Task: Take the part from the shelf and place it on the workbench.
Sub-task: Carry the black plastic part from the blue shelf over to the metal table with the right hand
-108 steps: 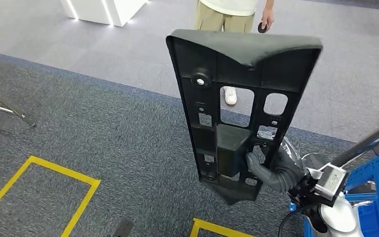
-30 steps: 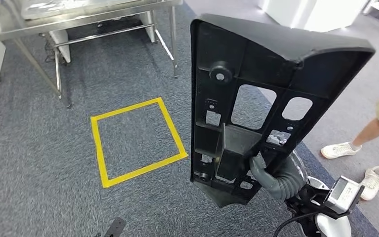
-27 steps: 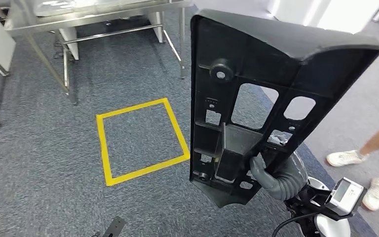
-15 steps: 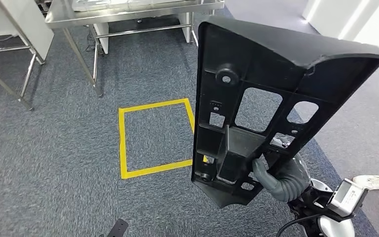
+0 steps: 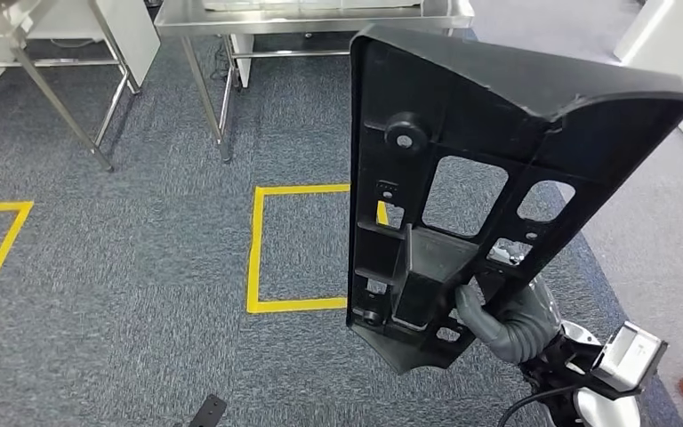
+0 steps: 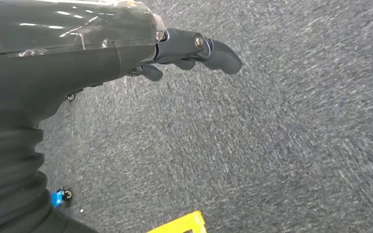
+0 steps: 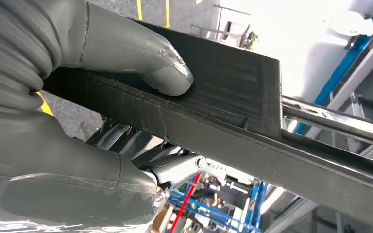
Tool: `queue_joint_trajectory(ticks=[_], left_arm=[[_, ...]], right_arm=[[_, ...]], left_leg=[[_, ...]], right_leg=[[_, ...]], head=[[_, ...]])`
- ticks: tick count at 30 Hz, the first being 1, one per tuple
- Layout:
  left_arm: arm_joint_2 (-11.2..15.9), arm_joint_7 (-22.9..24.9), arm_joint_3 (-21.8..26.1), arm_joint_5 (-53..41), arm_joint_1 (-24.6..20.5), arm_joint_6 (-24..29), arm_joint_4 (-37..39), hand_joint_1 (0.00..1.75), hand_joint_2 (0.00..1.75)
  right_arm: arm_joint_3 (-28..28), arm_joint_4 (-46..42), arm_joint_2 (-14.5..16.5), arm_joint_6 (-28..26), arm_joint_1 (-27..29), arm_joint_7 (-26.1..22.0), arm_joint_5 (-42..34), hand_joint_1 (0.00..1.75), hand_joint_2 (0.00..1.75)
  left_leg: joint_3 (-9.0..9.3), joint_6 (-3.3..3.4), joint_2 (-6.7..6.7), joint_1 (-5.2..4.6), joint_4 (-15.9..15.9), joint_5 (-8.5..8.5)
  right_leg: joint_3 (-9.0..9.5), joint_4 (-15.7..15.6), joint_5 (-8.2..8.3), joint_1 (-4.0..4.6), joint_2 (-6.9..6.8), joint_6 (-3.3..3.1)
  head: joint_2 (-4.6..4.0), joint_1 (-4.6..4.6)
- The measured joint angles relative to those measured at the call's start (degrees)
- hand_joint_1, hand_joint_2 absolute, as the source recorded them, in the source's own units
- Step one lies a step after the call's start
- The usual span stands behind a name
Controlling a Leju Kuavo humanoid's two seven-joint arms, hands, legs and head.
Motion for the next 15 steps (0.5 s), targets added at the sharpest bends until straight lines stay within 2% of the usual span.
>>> queue_joint_trajectory(ticks=[2,3,4,5,6,7,9,10,11,13,15], left_arm=[[-0.01,0.0,0.0,0.11,-0.2,0.06,0.0,0.0,1.75],[-0.01,0.0,0.0,0.13,-0.32,0.08,0.0,0.0,1.75],[-0.01,0.0,0.0,0.15,-0.39,0.08,0.0,0.0,1.75],[-0.01,0.0,0.0,0.17,-0.4,0.08,0.0,0.0,1.75],[-0.01,0.0,0.01,0.21,-0.38,0.08,0.0,0.0,1.75],[-0.02,-0.01,0.01,0.24,-0.37,0.09,0.0,0.0,1.75],[-0.04,-0.03,0.01,0.3,-0.37,0.1,0.0,0.0,1.75],[-0.05,-0.04,0.01,0.31,-0.38,0.11,0.0,0.0,1.75],[-0.07,-0.07,0.02,0.33,-0.38,0.12,0.01,0.0,1.75],[-0.09,-0.1,0.02,0.36,-0.31,0.15,0.01,0.0,1.75],[-0.08,-0.14,0.02,0.37,-0.25,0.2,0.02,0.0,1.75]], right_arm=[[0.01,0.08,0.0,0.12,-0.23,0.03,-0.16,1.75,1.75],[0.01,0.18,0.0,0.14,-0.24,0.03,-0.21,1.75,1.75],[0.01,0.33,0.0,0.15,-0.22,0.04,-0.23,1.75,1.75],[0.01,0.51,-0.01,0.18,-0.2,0.04,-0.25,1.75,1.75],[0.01,0.69,-0.01,0.24,-0.23,0.05,-0.27,1.75,1.75],[0.01,0.85,-0.01,0.32,-0.31,0.06,-0.33,1.75,1.75],[0.01,1.08,-0.01,0.47,-0.65,0.07,-0.45,1.75,1.75],[0.01,1.18,-0.01,0.51,-0.86,0.07,-0.53,1.75,1.75],[0.01,1.26,-0.01,0.55,-1.04,0.08,-0.6,1.75,1.75],[0.01,1.38,-0.01,0.63,-1.29,0.09,-0.77,1.75,1.75],[0.02,1.43,0.02,0.67,-1.45,0.12,-0.86,1.75,1.75]], left_leg=[[0.26,0.64,-0.44,0.15,-0.26,0.05],[0.27,0.89,-0.67,0.06,-0.26,-0.03],[0.28,1.06,-0.95,-0.08,-0.22,-0.1],[0.32,1.16,-1.29,-0.21,-0.17,-0.18],[0.41,1.22,-1.62,-0.34,-0.09,-0.29],[0.54,1.2,-1.97,-0.43,0.01,-0.42],[0.82,0.99,-2.53,-0.59,0.31,-0.8],[0.84,0.79,-2.75,-0.69,0.49,-0.98],[0.8,0.57,-2.89,-0.74,0.61,-1.11],[0.73,-0.01,-3.03,-0.71,0.56,-1.22],[0.64,-0.62,-2.83,-0.6,1.03,-1.76]], right_leg=[[-2.39,5.0,-2.84,-0.19,2.5,0.29],[-4.56,9.01,-4.66,-0.16,3.47,0.3],[-6.81,12.9,-6.0,-0.12,3.88,0.3],[-8.48,15.42,-6.35,-0.09,4.03,0.25],[-9.19,15.89,-5.51,-0.08,4.09,0.13],[-8.78,14.1,-3.66,-0.07,4.1,-0.07],[-5.77,6.57,0.81,0.12,4.31,-0.74],[-4.43,3.35,2.12,0.27,4.43,-1.03],[-3.62,1.35,2.69,0.44,4.54,-1.26],[-3.38,0.48,2.54,0.65,4.59,-1.61],[-2.99,-0.06,2.68,0.36,4.43,-2.18]], head=[[0.0,0.03],[0.0,0.03],[0.0,0.04],[0.0,0.04],[0.0,0.04],[0.0,0.04],[0.0,0.03],[0.0,0.03],[0.0,0.03],[0.0,0.04],[0.0,0.02]])
